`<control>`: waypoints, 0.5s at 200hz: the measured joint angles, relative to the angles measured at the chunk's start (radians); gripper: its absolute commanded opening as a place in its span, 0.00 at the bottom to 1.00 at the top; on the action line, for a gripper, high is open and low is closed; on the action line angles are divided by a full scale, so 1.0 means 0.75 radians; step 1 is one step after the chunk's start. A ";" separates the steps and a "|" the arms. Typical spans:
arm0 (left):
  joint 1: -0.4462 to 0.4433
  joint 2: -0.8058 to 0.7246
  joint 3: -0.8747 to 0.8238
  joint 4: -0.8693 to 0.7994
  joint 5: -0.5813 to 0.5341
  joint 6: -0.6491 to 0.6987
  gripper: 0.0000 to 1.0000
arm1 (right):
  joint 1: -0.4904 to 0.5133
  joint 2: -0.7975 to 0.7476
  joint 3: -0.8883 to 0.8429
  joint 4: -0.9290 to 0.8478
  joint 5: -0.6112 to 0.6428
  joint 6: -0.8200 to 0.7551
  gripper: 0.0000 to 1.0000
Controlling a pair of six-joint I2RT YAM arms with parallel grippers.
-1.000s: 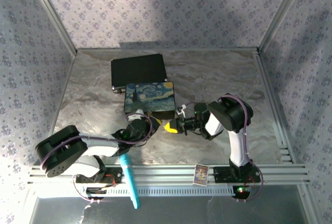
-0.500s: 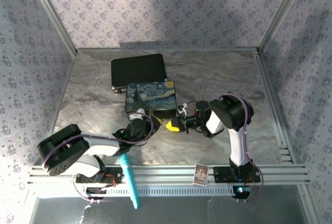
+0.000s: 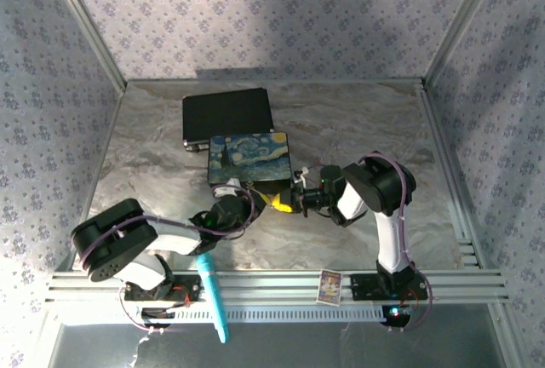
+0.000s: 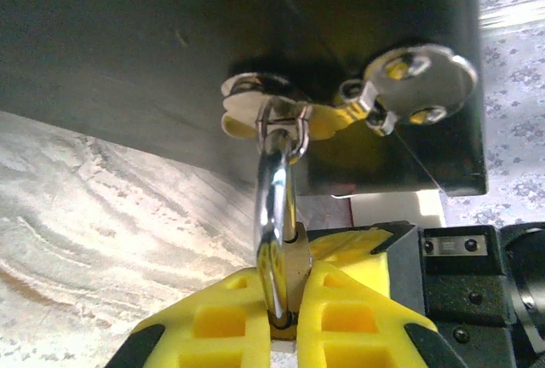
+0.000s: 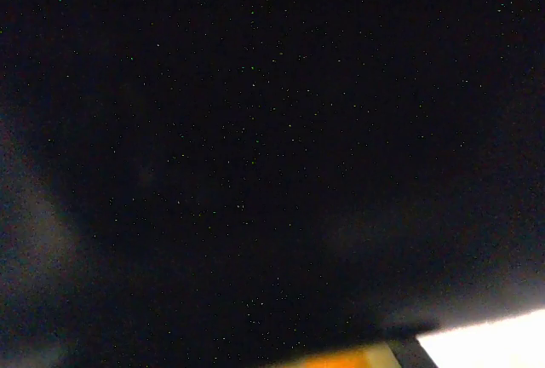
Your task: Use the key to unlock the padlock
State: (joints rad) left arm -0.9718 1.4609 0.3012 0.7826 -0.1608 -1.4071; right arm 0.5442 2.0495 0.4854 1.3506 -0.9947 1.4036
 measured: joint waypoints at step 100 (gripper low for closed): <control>-0.055 0.063 0.062 -0.101 -0.094 -0.063 0.00 | 0.159 -0.151 -0.141 -0.097 0.483 -0.121 0.02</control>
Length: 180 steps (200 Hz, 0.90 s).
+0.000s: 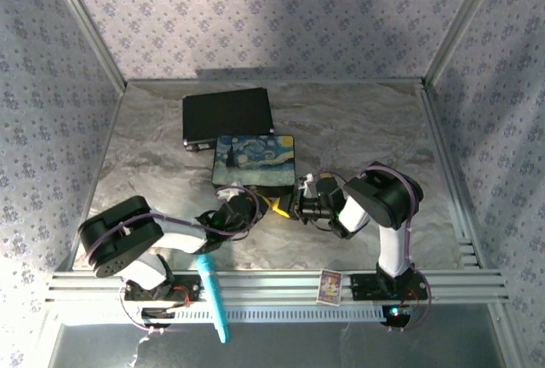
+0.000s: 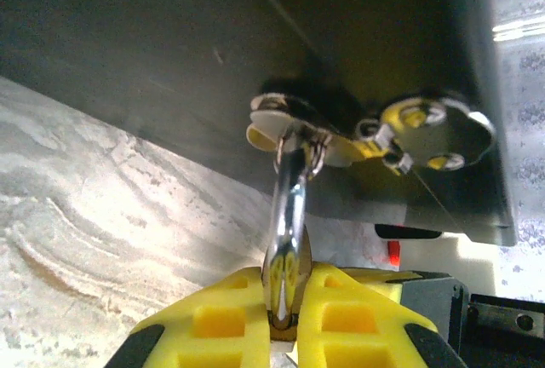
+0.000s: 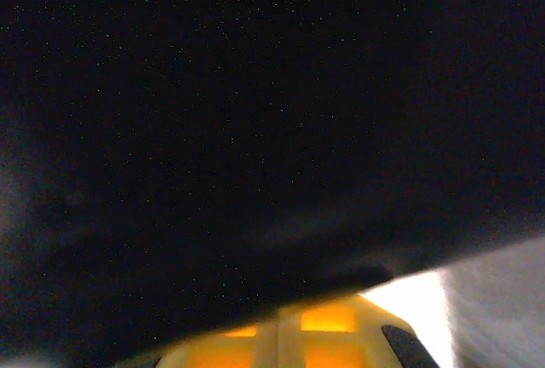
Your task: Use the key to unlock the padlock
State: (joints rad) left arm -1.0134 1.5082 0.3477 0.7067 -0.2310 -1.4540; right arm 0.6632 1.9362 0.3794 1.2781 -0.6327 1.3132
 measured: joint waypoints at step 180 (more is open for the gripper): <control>-0.019 -0.067 0.054 -0.195 0.100 -0.102 0.00 | 0.072 -0.779 -0.001 -1.193 0.375 -0.807 0.40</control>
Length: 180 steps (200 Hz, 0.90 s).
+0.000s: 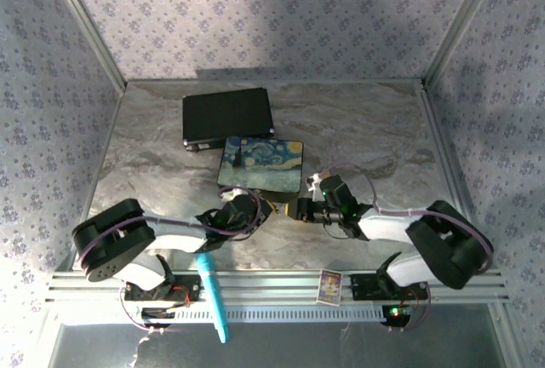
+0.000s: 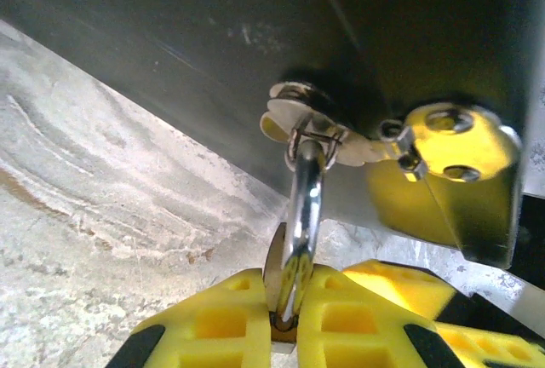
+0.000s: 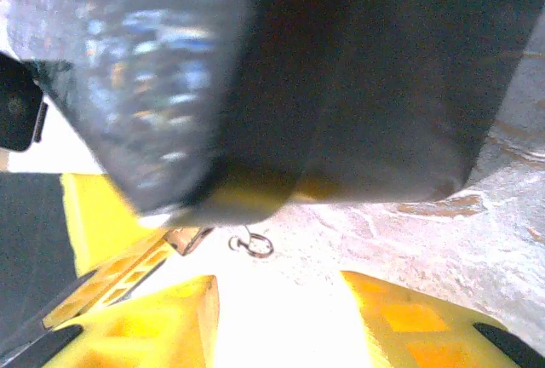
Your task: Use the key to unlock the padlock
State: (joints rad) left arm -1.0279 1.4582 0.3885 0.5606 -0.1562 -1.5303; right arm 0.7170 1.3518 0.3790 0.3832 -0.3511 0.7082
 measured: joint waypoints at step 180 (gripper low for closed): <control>0.009 -0.163 0.047 -0.314 0.110 0.019 0.00 | 0.469 0.146 0.095 -0.020 0.638 -1.109 0.30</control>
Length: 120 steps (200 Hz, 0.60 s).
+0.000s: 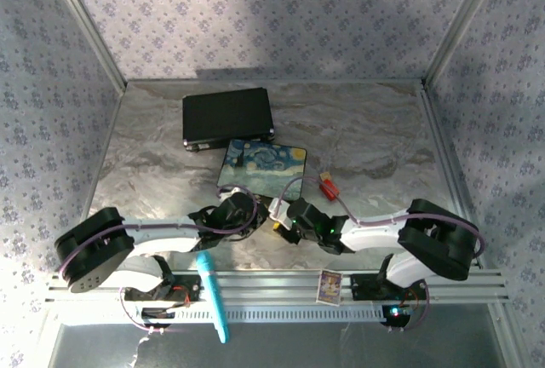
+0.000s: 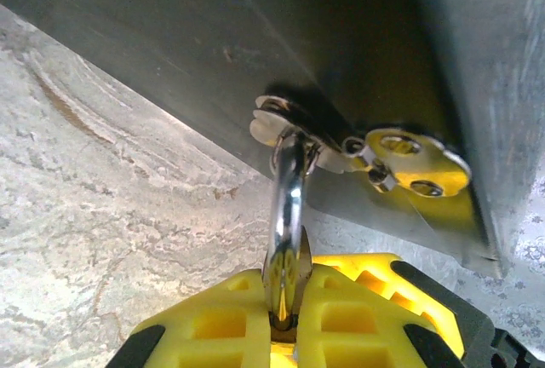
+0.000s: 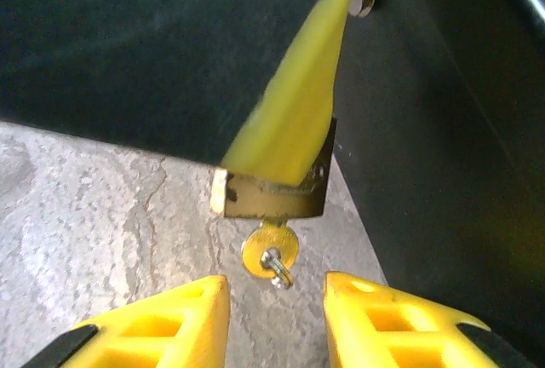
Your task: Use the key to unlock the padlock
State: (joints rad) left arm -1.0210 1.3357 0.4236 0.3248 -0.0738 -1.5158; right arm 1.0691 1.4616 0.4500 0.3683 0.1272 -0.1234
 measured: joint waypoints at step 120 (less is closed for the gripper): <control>0.000 -0.001 -0.010 0.001 0.010 0.010 0.00 | -0.035 0.070 0.037 0.042 -0.118 -0.014 0.00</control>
State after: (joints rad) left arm -1.0210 1.3354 0.4164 0.3252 -0.0666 -1.5085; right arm 1.0428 1.5143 0.4774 0.4000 0.0387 -0.1341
